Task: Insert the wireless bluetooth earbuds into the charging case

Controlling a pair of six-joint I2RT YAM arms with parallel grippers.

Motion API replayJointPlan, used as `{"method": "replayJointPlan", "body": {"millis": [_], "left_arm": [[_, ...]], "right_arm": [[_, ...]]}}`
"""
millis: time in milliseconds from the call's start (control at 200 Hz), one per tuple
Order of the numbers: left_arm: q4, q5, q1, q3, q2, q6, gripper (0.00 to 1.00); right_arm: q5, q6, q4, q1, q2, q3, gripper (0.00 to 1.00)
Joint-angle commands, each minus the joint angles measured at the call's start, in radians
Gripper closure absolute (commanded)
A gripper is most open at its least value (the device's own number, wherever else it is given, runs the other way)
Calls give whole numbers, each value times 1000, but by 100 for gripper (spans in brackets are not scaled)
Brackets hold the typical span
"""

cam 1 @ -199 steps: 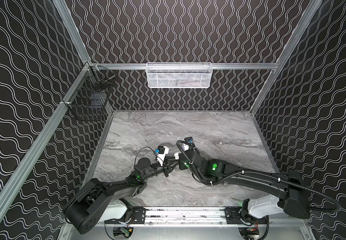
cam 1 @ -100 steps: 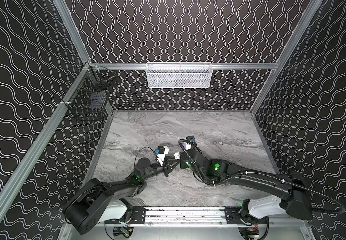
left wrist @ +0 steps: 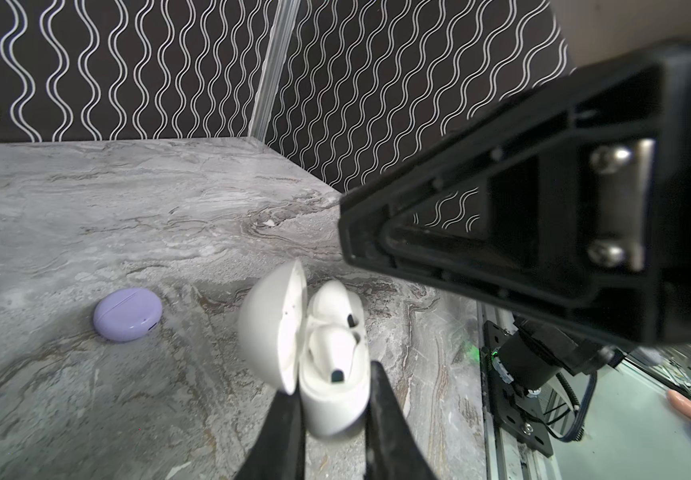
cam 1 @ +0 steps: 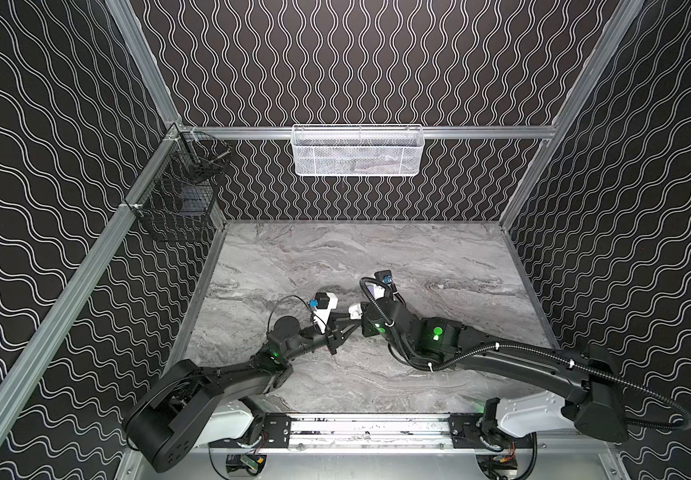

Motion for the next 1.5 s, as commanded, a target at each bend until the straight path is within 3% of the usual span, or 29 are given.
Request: {"method": "replayJointPlan", "body": {"millis": [0,290,786,1496], "left_arm": [[-15,-26,-16,8,-21,50,100],[-97,-80,-59,19,-65,116,100],[-285,-240,-166,33,-214,276,100],[-414,-388,-288,80,-223,403,100]], "right_arm": [[19,11,-37,-7,-13,11,69],[-30,10,-68,-46,-47,7,67],[-212,-28,-118,-164,-79,33,61],[-433,-107,-178,-255,-29,109,55]]}}
